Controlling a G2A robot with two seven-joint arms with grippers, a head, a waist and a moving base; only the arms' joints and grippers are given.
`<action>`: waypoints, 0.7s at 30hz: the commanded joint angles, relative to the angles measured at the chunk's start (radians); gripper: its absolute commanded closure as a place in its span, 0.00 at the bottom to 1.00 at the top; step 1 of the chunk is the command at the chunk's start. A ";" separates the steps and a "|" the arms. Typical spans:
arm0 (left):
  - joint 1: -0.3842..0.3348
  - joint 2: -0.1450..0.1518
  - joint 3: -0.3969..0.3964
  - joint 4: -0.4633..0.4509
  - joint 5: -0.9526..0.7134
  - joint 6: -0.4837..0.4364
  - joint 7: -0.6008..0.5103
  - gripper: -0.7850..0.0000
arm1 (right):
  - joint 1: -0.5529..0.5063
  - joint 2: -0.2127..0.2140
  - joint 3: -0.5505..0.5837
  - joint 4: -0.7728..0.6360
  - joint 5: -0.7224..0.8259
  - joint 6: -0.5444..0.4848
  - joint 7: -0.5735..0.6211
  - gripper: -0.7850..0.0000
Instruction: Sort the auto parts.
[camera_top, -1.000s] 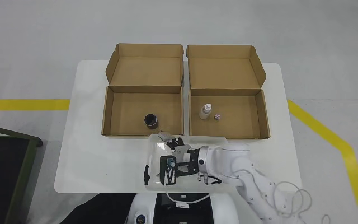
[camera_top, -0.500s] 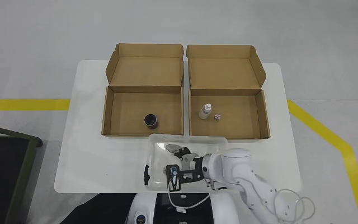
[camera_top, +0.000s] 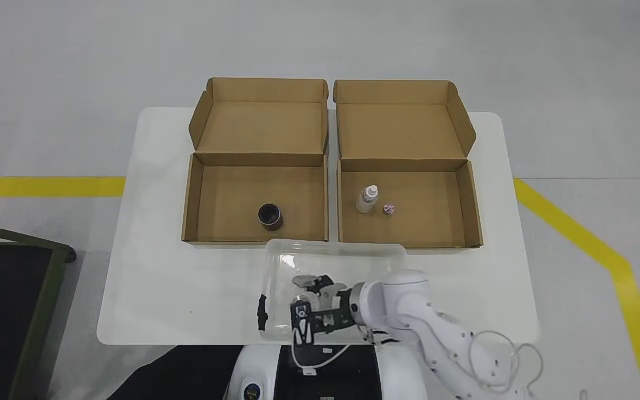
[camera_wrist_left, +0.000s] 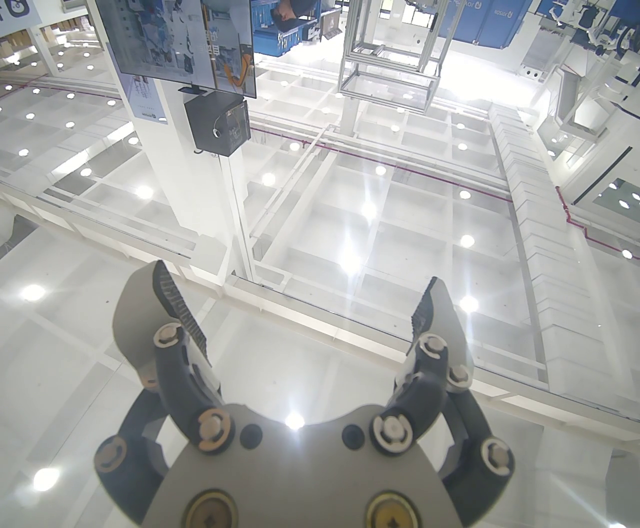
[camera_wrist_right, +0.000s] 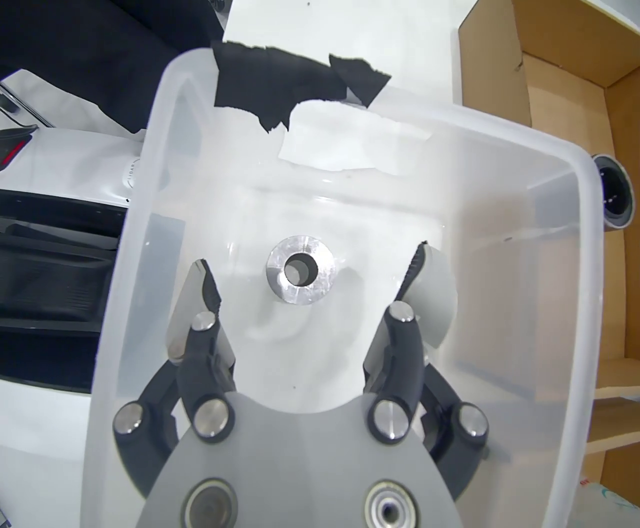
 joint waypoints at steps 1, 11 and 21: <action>0.000 0.000 0.000 0.000 0.000 0.000 0.000 0.00 | 0.009 -0.002 -0.011 0.016 0.000 0.007 -0.001 0.28; 0.000 0.000 0.000 0.000 0.000 0.000 0.000 0.00 | 0.032 -0.003 -0.041 0.048 0.018 0.016 0.008 0.55; 0.000 0.000 0.000 0.000 0.000 0.000 0.000 0.00 | 0.039 0.003 -0.029 0.052 0.038 0.040 0.002 0.96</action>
